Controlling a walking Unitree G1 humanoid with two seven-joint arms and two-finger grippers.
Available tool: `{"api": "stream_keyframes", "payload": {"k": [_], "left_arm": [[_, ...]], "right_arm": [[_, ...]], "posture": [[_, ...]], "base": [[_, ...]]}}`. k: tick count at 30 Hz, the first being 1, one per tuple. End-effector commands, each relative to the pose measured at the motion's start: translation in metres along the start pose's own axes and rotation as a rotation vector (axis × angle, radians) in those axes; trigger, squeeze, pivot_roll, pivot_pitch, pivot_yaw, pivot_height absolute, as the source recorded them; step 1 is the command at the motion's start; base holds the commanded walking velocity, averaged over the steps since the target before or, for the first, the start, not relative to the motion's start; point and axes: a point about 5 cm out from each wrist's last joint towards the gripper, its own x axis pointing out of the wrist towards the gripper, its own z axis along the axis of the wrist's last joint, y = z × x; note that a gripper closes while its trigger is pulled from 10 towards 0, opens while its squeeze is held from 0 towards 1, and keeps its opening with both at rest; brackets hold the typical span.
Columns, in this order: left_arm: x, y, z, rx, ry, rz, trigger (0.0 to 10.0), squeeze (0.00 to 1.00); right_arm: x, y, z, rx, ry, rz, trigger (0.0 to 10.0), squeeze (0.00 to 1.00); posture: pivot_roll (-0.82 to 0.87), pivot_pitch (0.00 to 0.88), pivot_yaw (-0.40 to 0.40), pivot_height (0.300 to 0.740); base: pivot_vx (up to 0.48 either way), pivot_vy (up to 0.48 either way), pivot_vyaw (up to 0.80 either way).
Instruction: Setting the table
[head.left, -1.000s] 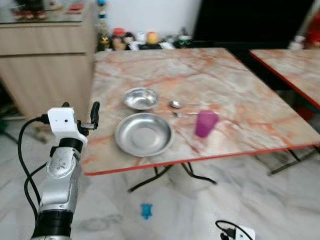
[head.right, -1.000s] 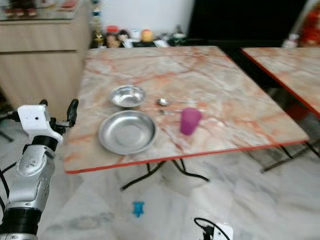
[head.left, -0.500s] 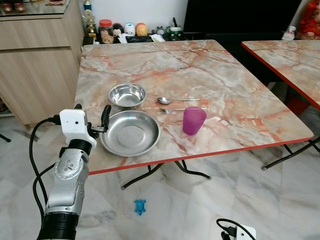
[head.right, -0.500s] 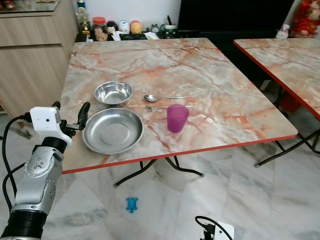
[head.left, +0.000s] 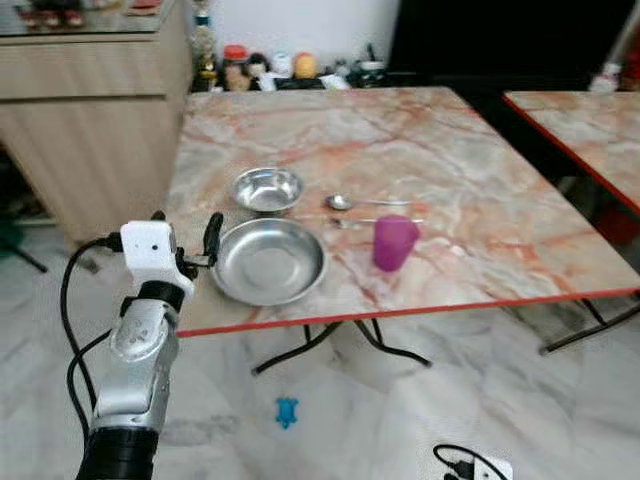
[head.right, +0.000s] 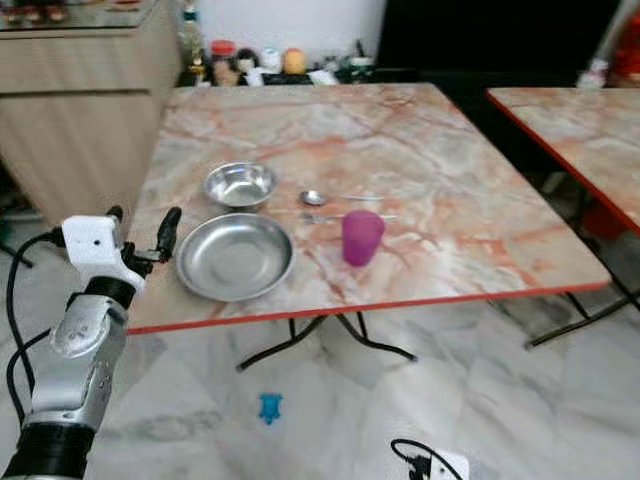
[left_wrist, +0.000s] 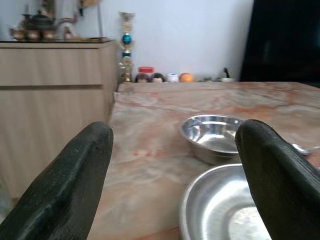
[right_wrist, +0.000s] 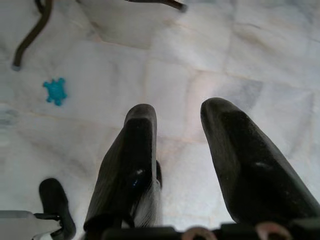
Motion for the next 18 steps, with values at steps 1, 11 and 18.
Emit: {"api": "stream_keyframes", "payload": {"k": [1, 11, 18], "left_arm": [[0.0009, -0.0019, 0.0036, 0.002, -0.008, -0.012, 10.0, 0.0], [0.0007, -0.0013, 0.0022, 0.001, -0.004, -0.015, 10.0, 0.0], [0.0006, -0.0009, 0.0029, -0.001, -0.007, -0.014, 10.0, 0.0]], "right_arm": [[-0.0017, -0.0048, -0.0043, 0.006, 0.02, -0.014, 10.0, 0.0], [-0.0015, -0.0024, -0.0038, 0.01, 0.015, -0.011, 10.0, 0.0], [-0.0013, -0.0012, -0.0028, 0.008, 0.007, -0.007, 10.0, 0.0]], "posture": [[0.15, 0.0, -0.048, 0.74], [0.15, 0.0, -0.044, 0.74], [0.15, 0.0, -0.044, 0.74]], "base": [[0.0, 0.0, 0.0], [0.0, 0.0, 0.0], [0.0, 0.0, 0.0]]}}
